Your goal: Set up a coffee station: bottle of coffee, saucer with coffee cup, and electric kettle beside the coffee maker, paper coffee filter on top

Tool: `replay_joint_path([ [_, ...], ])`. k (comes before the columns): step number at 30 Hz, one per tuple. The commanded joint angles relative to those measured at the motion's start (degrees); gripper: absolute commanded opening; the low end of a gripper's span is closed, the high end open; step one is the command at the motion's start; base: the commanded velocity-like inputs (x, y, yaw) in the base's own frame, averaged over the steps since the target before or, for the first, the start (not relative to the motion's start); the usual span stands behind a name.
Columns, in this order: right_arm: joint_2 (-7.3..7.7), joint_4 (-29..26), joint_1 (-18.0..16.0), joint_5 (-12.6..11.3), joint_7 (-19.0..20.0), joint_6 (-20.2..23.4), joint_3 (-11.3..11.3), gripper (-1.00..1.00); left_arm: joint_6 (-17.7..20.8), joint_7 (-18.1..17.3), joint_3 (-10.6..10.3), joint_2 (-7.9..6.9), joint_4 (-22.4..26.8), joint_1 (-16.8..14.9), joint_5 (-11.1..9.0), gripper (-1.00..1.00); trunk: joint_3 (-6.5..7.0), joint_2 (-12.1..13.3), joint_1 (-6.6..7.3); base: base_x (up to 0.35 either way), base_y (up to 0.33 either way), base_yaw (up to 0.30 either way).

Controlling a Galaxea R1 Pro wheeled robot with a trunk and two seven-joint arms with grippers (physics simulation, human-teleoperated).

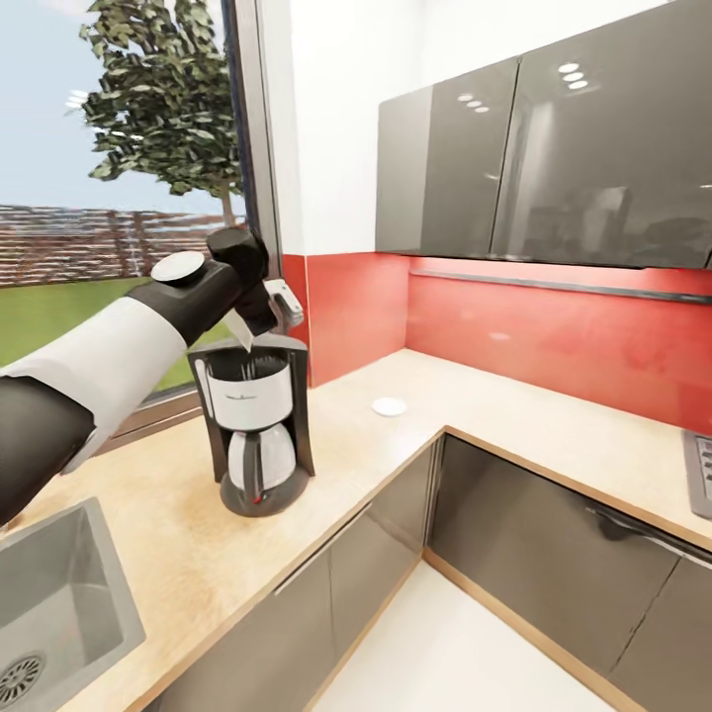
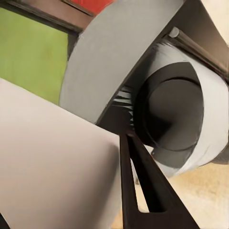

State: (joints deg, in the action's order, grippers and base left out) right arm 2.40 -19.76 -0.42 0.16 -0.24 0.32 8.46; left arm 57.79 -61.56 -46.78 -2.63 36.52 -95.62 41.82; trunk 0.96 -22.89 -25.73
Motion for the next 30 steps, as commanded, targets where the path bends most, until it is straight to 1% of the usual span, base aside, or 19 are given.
replay_joint_path([
  [1, -0.02, -0.02, -0.02, 0.01, -0.02, 0.03, 0.15, 1.00, 0.19, -0.58, -0.23, -0.04, 0.13, 0.08, 0.55, -1.00, -0.02, -0.03, -0.05, 0.279, 0.000, 0.000],
  [5, -0.02, 0.02, -0.02, 0.01, -0.02, 0.03, 0.15, 1.00, 0.15, -0.46, -0.24, -0.03, 0.47, 1.86, 0.60, -1.00, -0.02, -0.03, -0.05, 0.136, 0.000, 0.000],
  [6, -0.02, 0.02, -0.02, 0.01, -0.02, 0.03, 0.15, 1.00, 0.14, -0.38, -0.22, -0.08, 0.52, 2.72, 0.69, -1.00, -0.02, -0.03, -0.05, 0.039, 0.000, 0.000],
  [9, -0.02, 0.03, -0.02, 0.01, -0.02, 0.03, 0.15, 1.00, 0.13, -0.08, -0.10, -0.42, 0.56, 3.86, 1.07, -1.00, -0.02, -0.03, -0.05, 0.015, 0.000, 0.000],
  [16, -0.02, 0.07, -0.02, 0.09, 0.06, 0.03, 0.07, 1.00, 0.13, 0.04, -0.02, -0.84, 0.36, 4.12, 1.24, -1.00, -0.02, -0.03, -0.05, 0.012, 0.000, 0.000],
  [23, -0.02, 0.10, -0.02, 0.18, 0.06, 0.02, 0.06, 1.00, 0.13, 0.04, -0.06, -0.96, -0.07, 4.14, 1.28, -1.00, -0.02, -0.03, -0.05, 0.121, 0.089, 0.000],
  [27, -0.02, 0.11, -0.02, 0.19, 0.06, 0.03, 0.06, 1.00, 0.13, 0.04, 0.00, -1.12, -0.06, 5.25, 1.33, -1.00, -0.02, -0.03, -0.05, 0.052, 0.047, 0.000],
  [30, -0.02, 0.10, -0.02, 0.19, 0.06, 0.00, 0.06, 1.00, 0.13, 0.06, 0.00, -1.14, -0.05, 5.50, 1.34, -1.00, -0.02, -0.03, -0.05, 0.011, 0.009, 0.000],
])
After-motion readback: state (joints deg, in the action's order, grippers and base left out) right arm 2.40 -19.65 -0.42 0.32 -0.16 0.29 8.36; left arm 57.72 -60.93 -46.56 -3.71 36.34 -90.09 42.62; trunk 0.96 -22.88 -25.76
